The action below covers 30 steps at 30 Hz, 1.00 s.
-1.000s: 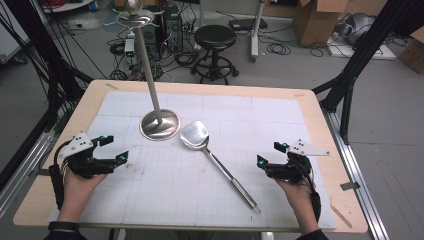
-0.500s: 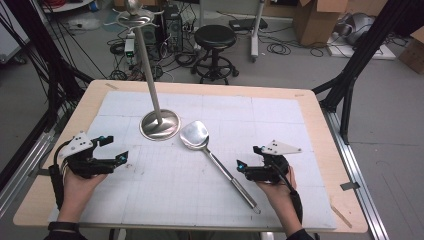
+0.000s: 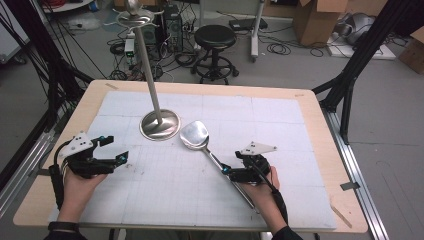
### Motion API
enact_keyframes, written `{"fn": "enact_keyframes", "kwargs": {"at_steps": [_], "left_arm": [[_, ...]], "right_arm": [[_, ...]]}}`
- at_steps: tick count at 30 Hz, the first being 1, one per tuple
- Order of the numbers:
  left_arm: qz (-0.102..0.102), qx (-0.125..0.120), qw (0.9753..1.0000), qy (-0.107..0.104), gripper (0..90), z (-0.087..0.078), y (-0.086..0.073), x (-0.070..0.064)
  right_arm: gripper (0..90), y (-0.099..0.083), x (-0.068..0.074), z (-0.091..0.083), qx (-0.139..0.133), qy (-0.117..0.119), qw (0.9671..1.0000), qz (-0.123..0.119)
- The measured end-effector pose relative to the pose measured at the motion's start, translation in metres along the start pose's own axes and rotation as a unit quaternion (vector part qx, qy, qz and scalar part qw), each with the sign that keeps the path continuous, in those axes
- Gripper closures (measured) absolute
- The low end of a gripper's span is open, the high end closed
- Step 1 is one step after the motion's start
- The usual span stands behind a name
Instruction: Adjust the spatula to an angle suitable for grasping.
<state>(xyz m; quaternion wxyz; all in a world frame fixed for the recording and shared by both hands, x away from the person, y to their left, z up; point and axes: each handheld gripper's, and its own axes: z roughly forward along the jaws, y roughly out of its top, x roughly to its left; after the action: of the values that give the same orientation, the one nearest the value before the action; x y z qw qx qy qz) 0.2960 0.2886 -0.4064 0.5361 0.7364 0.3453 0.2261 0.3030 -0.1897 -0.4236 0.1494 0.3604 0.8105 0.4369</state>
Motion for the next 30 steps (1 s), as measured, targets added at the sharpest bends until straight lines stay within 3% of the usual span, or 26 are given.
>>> {"fn": "enact_keyframes", "kwargs": {"at_steps": [14,30], "left_arm": [[0.001,0.002,1.0,0.0,17.8,0.001,0.0,0.0],[0.0,0.012,0.9999,0.004,17.8,0.002,-0.001,0.0]], "right_arm": [[45.1,0.001,0.014,0.024,0.069,-0.007,0.9976,-0.007],[59.1,0.003,0.019,0.032,0.109,-0.028,0.9937,-0.001]]}}
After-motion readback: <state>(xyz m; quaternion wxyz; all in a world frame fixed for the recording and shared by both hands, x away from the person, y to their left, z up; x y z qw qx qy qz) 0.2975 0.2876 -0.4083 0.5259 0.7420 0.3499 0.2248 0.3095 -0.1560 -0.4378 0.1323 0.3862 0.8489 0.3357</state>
